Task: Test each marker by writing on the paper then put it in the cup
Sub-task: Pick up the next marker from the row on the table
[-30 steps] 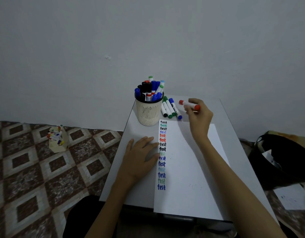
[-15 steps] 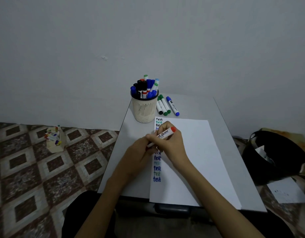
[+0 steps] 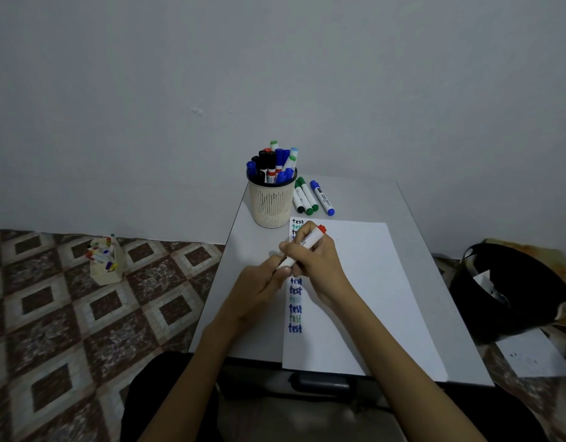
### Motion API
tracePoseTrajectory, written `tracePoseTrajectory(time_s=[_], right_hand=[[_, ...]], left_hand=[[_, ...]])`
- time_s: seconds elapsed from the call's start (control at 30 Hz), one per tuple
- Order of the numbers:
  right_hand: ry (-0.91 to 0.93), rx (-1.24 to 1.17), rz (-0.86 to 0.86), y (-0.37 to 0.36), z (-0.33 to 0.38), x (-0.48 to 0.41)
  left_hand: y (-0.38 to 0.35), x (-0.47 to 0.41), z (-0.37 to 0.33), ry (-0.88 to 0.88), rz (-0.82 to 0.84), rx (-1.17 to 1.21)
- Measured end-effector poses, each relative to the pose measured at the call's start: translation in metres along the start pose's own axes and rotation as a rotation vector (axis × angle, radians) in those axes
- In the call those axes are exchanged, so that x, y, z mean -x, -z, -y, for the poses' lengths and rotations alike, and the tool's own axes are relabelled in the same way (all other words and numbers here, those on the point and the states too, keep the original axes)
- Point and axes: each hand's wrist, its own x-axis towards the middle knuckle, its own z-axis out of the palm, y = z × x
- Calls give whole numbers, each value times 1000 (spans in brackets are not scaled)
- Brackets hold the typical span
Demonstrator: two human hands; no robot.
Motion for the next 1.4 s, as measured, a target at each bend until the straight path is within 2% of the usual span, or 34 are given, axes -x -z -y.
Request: tracePoseTrajectory(time_s=[0.3,0.4,0.5,0.67,0.8,0.97,1.13,1.3,1.4], right_hand=[[-8,-45,96,4,0,-4],[22,101,178,9,10,-9],[32,234,131,10,19,-9],[110,-116,-119,28,26,5],[44,-181,-99,27,23,35],[10,-85,-129,14,3,69],[-27,44,-138,3,-19,83],[50,269,-170,0,-22,88],[58,289,-168,1,-22,88]], left_hand=[[1,1,-5,84,9,74],[5,0,-8,93,13,103],[6,0,-10,108,18,66],[5,1,-3,155,-45,-217],[-3,0,4,38,-22,-432],[-5,3,8,-12,-47,-539],[-6,4,8,12,-64,-520],[-5,4,8,20,-55,-510],[-6,5,7,29,-50,-491]])
